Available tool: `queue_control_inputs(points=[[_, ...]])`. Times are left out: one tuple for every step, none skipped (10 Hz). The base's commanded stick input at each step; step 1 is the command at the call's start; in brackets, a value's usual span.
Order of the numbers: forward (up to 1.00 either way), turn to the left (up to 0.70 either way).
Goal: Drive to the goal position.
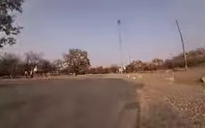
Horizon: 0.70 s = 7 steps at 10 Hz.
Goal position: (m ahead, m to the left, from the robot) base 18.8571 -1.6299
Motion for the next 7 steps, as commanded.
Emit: queue_control_inputs(points=[[0.70, 0.00], [0.70, 0.00], [0.70, 0.00], [0.70, 0.00], [0.70, 0.00], [0.70, 0.00], [0.70, 0.00]])
